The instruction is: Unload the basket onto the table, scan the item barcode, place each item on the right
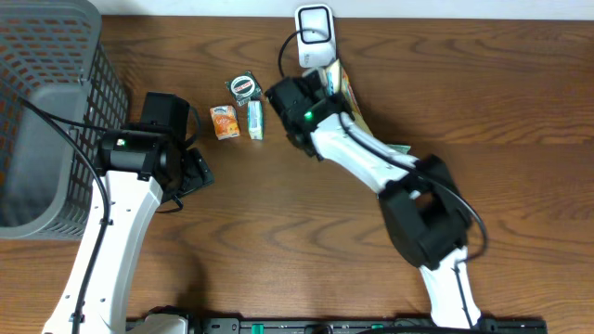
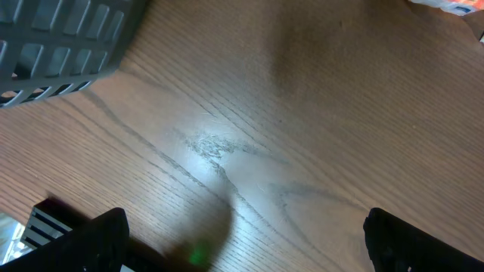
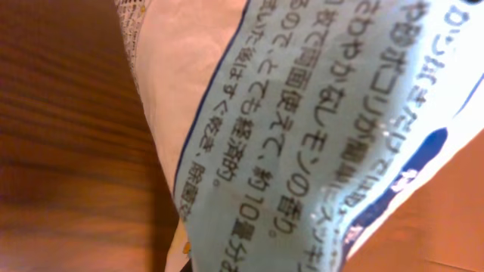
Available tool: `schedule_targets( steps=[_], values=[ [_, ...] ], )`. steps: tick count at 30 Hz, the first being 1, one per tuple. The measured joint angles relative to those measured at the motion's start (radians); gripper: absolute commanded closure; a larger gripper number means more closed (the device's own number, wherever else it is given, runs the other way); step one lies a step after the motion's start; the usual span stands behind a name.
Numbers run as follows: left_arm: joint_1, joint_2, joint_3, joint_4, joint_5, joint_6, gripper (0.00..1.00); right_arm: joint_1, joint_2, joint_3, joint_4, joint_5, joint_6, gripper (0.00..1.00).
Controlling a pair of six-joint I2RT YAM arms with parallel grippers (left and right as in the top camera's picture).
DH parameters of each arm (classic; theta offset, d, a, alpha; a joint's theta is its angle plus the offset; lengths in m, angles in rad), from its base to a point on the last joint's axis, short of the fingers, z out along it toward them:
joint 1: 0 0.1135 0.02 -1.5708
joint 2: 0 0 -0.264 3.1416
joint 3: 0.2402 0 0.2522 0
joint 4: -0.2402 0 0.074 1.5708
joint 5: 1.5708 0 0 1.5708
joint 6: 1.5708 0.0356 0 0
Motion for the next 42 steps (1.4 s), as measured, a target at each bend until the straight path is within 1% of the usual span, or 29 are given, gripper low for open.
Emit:
schedule_targets(
  steps=[3, 4, 6, 7, 8, 10, 12, 13, 17, 21, 25, 31, 32, 34, 38, 42],
  values=[
    [0.0, 0.0, 0.0, 0.0, 0.0, 0.0, 0.02, 0.006, 0.071, 0.0, -0.003, 0.126, -0.035, 0.96],
    [0.0, 0.0, 0.0, 0.0, 0.0, 0.0, 0.02, 0.007, 0.087, 0.0, -0.012, 0.157, -0.045, 0.92],
    [0.0, 0.0, 0.0, 0.0, 0.0, 0.0, 0.02, 0.014, 0.11, -0.001, -0.027, 0.192, -0.061, 0.89],
    [0.0, 0.0, 0.0, 0.0, 0.0, 0.0, 0.02, 0.02, 0.116, -0.001, -0.034, 0.198, -0.066, 0.85],
    [0.0, 0.0, 0.0, 0.0, 0.0, 0.0, 0.02, 0.028, 0.118, -0.001, -0.04, 0.197, -0.069, 0.78],
    [0.0, 0.0, 0.0, 0.0, 0.0, 0.0, 0.02, 0.047, 0.117, -0.001, -0.044, 0.185, -0.076, 0.57],
    [0.0, 0.0, 0.0, 0.0, 0.0, 0.0, 0.02, 0.076, 0.117, 0.0, -0.049, 0.154, -0.078, 0.43],
    [0.0, 0.0, 0.0, 0.0, 0.0, 0.0, 0.02, 0.09, 0.117, 0.0, -0.056, 0.13, -0.084, 0.4],
    [0.0, 0.0, 0.0, 0.0, 0.0, 0.0, 0.02, 0.135, 0.105, 0.002, -0.121, 0.022, -0.052, 0.4],
    [0.0, 0.0, 0.0, 0.0, 0.0, 0.0, 0.02, 0.124, 0.055, 0.045, -0.236, -0.137, 0.028, 0.39],
    [0.0, 0.0, 0.0, 0.0, 0.0, 0.0, 0.02, 0.043, -0.034, 0.123, -0.307, -0.309, 0.068, 0.36],
    [0.0, 0.0, 0.0, 0.0, 0.0, 0.0, 0.02, -0.152, -0.19, 0.169, -0.314, -0.552, 0.092, 0.37],
    [0.0, 0.0, 0.0, 0.0, 0.0, 0.0, 0.02, -0.185, -0.204, 0.172, -0.313, -0.602, 0.094, 0.39],
    [0.0, 0.0, 0.0, 0.0, 0.0, 0.0, 0.02, -0.235, -0.21, 0.172, -0.313, -0.709, 0.095, 0.39],
    [0.0, 0.0, 0.0, 0.0, 0.0, 0.0, 0.03, -0.29, -0.18, 0.172, -0.313, -0.872, 0.093, 0.38],
    [0.0, 0.0, 0.0, 0.0, 0.0, 0.0, 0.02, -0.3, -0.124, 0.172, -0.309, -0.958, 0.079, 0.31]
  ],
)
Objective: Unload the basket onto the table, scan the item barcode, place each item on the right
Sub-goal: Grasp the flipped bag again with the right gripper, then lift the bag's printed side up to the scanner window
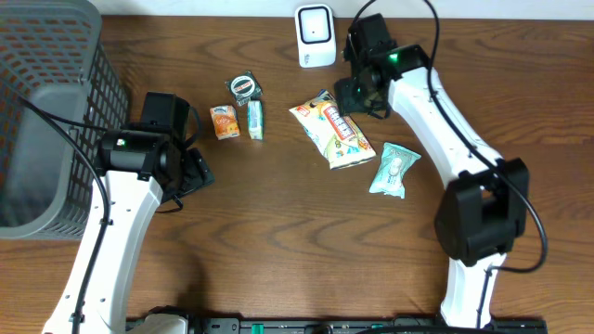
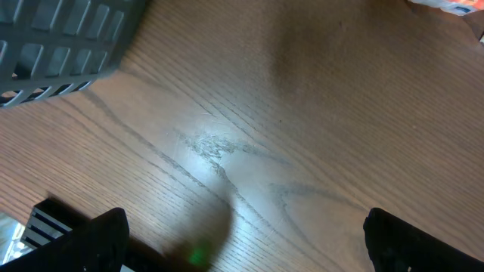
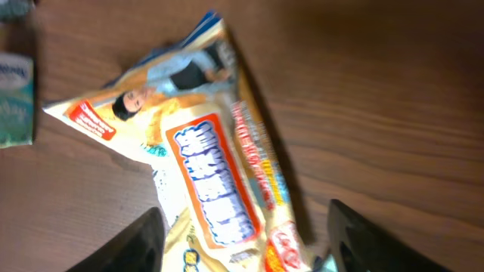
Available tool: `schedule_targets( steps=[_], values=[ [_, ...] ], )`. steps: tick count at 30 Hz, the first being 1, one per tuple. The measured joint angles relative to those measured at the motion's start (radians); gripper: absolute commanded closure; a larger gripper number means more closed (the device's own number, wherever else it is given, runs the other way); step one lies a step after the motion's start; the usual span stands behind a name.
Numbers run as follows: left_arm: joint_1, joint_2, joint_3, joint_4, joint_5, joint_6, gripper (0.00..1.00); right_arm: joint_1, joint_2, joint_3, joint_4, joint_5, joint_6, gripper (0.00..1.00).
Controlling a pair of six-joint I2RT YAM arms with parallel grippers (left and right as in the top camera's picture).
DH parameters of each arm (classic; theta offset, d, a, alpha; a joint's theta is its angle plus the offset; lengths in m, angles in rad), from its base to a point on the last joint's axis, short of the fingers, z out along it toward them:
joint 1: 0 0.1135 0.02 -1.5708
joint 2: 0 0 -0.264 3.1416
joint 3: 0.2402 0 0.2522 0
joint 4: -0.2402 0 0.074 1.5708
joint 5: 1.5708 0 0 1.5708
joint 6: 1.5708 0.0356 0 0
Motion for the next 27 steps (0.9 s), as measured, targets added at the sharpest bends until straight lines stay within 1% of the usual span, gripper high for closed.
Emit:
schedule_targets(
  steps=[2, 4, 8, 9, 10, 11, 13, 15, 16, 23, 27],
  values=[
    [0.0, 0.0, 0.0, 0.0, 0.0, 0.0, 0.03, 0.004, 0.037, 0.0, 0.002, -0.023, -0.011, 0.3],
    [0.0, 0.0, 0.0, 0.0, 0.0, 0.0, 0.02, 0.006, 0.071, -0.001, 0.003, -0.039, -0.014, 0.32],
    [0.0, 0.0, 0.0, 0.0, 0.0, 0.0, 0.03, 0.011, 0.138, -0.001, 0.006, -0.065, -0.02, 0.42],
    [0.0, 0.0, 0.0, 0.0, 0.0, 0.0, 0.03, 0.011, 0.153, -0.001, 0.006, -0.069, -0.024, 0.46],
    [0.0, 0.0, 0.0, 0.0, 0.0, 0.0, 0.02, 0.012, 0.166, -0.001, 0.006, -0.07, -0.032, 0.51],
    [0.0, 0.0, 0.0, 0.0, 0.0, 0.0, 0.02, 0.013, 0.174, -0.001, 0.005, -0.071, -0.033, 0.58],
    [0.0, 0.0, 0.0, 0.0, 0.0, 0.0, 0.02, 0.014, 0.179, -0.001, 0.004, -0.072, -0.036, 0.75],
    [0.0, 0.0, 0.0, 0.0, 0.0, 0.0, 0.02, 0.015, 0.18, -0.001, 0.005, -0.076, -0.037, 0.93],
    [0.0, 0.0, 0.0, 0.0, 0.0, 0.0, 0.02, 0.016, 0.18, -0.001, 0.007, -0.078, -0.039, 0.99],
    [0.0, 0.0, 0.0, 0.0, 0.0, 0.0, 0.02, 0.018, 0.175, 0.012, 0.005, -0.088, -0.031, 0.99],
    [0.0, 0.0, 0.0, 0.0, 0.0, 0.0, 0.02, 0.018, 0.177, 0.075, 0.008, -0.084, -0.014, 0.99]
  ],
)
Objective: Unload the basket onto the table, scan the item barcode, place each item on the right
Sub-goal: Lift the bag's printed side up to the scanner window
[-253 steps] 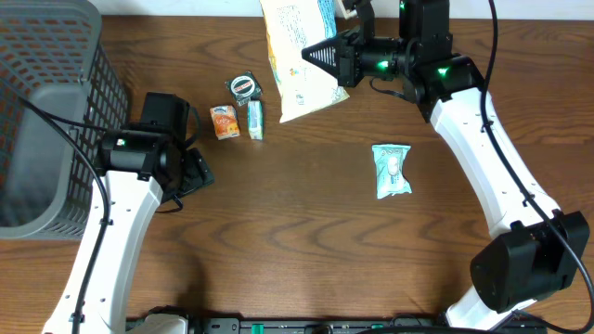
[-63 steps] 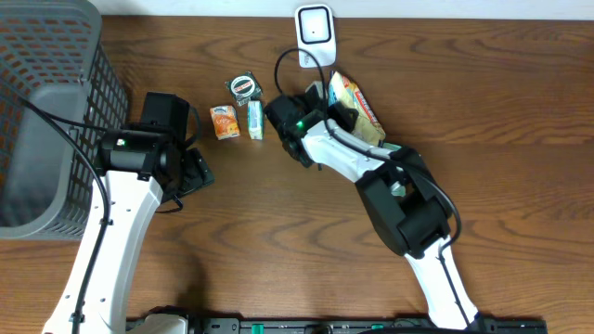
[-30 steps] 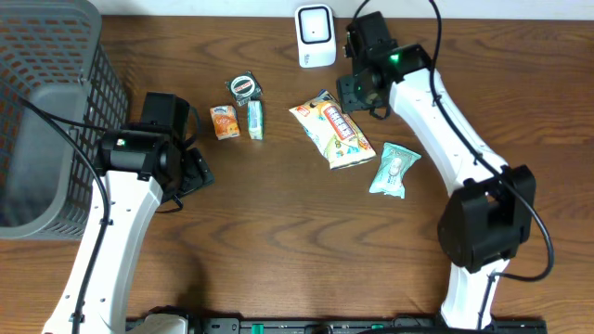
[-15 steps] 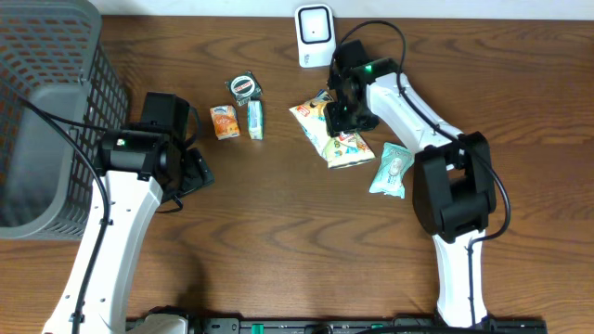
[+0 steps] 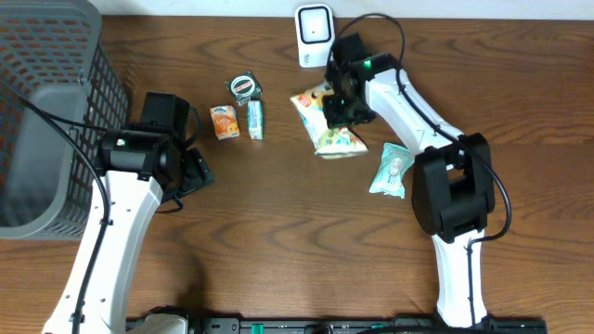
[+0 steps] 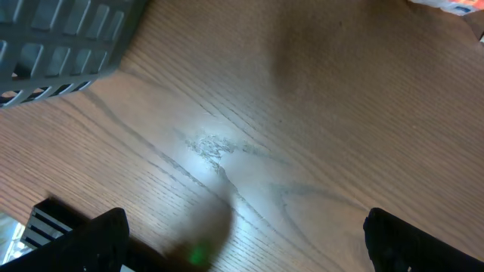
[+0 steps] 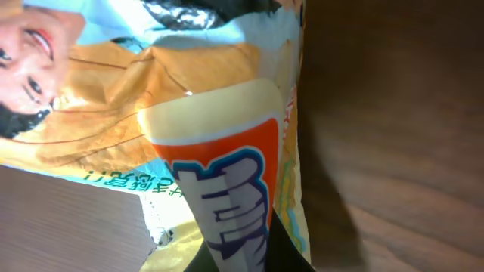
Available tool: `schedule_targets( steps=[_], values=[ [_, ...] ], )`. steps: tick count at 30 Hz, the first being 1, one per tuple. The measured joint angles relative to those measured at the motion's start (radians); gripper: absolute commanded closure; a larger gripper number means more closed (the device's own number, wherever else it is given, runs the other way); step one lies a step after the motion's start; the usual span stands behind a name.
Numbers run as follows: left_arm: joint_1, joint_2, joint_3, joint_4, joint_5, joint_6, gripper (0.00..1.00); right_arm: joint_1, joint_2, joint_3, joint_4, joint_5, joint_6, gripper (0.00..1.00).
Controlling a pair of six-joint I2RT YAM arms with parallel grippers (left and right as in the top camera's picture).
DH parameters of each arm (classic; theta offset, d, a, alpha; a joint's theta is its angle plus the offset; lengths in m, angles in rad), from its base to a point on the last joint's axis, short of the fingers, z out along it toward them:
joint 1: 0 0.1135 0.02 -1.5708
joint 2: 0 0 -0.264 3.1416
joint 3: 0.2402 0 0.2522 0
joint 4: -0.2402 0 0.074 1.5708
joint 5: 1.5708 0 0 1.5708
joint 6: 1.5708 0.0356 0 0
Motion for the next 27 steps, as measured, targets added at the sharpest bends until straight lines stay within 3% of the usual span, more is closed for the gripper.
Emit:
schedule_targets(
  steps=[9, 17, 27],
  values=[
    [0.0, 0.0, 0.0, 0.0, 0.0, 0.0, 0.03, 0.001, -0.019, 0.167, 0.235, 0.106, 0.059, 0.99],
    [0.0, 0.0, 0.0, 0.0, 0.0, 0.0, 0.02, 0.001, -0.021, 0.155, 0.556, 0.249, 0.073, 0.99],
    [0.0, 0.0, 0.0, 0.0, 0.0, 0.0, 0.03, 0.001, -0.021, 0.082, 0.885, 0.293, 0.08, 0.99]
  ],
)
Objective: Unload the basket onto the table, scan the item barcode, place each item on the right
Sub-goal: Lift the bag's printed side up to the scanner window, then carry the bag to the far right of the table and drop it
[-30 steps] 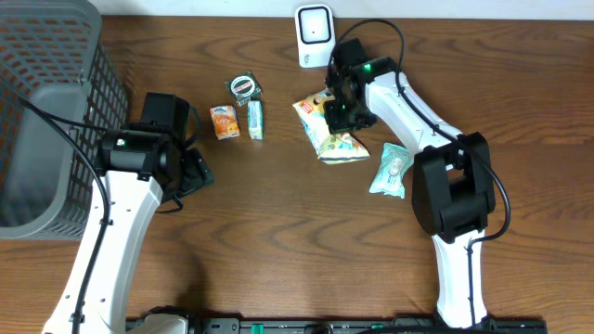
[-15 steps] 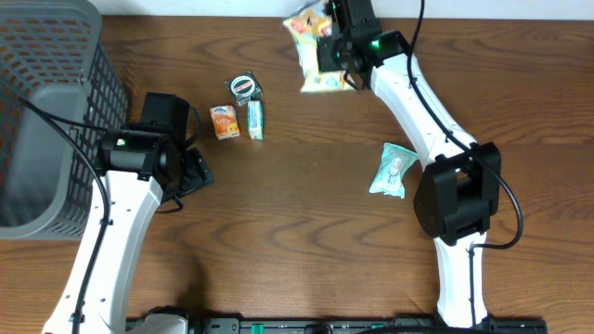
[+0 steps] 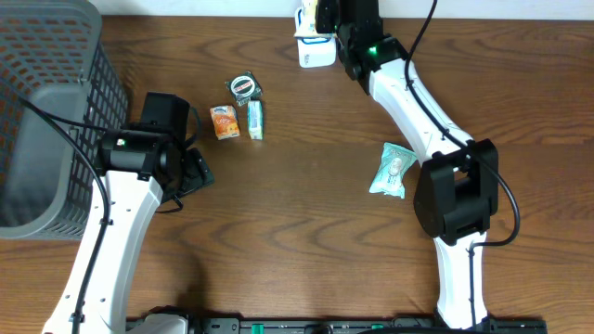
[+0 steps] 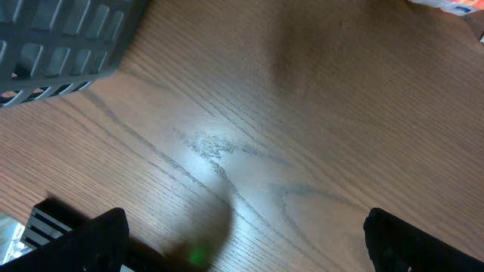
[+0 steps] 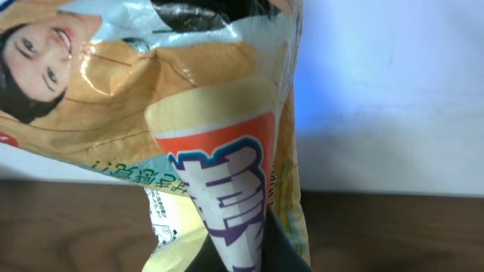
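A yellow and orange snack bag (image 5: 219, 143) with a printed face fills the right wrist view. My right gripper (image 5: 249, 261) is shut on its lower edge, with a white wall behind it. In the overhead view the right gripper (image 3: 329, 19) is at the table's far edge, just above the white scanner (image 3: 314, 51). There the arm hides almost all of the bag. My left gripper (image 4: 242, 249) hangs open over bare wood with nothing between its fingers. It is at the left of the table (image 3: 193, 172).
A grey mesh basket (image 3: 51, 111) stands at the far left. A small orange packet (image 3: 224, 122), a green and white pack (image 3: 255, 119) and a round item (image 3: 244, 85) lie left of the scanner. A teal pouch (image 3: 393, 170) lies at the right.
My right gripper, still shut on the snack bag, has gone from low over the table's middle to the far edge by the scanner. The left arm has not moved.
The right gripper first had the bag close to its camera near the scanner. Then the bag lay flat on the table with the gripper open beside it. Then the gripper was shut on the bag at the table, and now holds it up at the scanner.
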Available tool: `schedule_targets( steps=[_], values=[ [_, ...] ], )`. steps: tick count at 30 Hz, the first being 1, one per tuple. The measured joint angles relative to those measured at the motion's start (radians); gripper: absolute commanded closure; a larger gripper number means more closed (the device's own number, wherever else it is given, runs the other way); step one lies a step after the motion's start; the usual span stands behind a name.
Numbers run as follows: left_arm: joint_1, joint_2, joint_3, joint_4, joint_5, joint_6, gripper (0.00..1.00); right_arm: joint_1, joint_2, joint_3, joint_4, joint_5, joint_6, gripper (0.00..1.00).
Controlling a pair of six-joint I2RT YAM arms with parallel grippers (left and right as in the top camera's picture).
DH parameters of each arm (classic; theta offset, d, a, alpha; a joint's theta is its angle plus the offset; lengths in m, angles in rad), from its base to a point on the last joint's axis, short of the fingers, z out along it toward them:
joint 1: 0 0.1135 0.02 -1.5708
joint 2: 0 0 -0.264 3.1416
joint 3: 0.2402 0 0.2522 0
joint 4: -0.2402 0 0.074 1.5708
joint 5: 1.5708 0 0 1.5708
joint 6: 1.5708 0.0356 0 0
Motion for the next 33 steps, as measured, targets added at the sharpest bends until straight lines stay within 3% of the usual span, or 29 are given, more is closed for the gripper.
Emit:
schedule_targets(
  steps=[24, 33],
  values=[
    [0.0, 0.0, 0.0, 0.0, 0.0, 0.0, 0.03, -0.005, 0.0, -0.091, 0.066, 0.006, 0.0, 0.99],
    [0.0, 0.0, 0.0, 0.0, 0.0, 0.0, 0.02, -0.155, -0.059, -0.097, -0.134, 0.024, -0.005, 0.99]
  ],
)
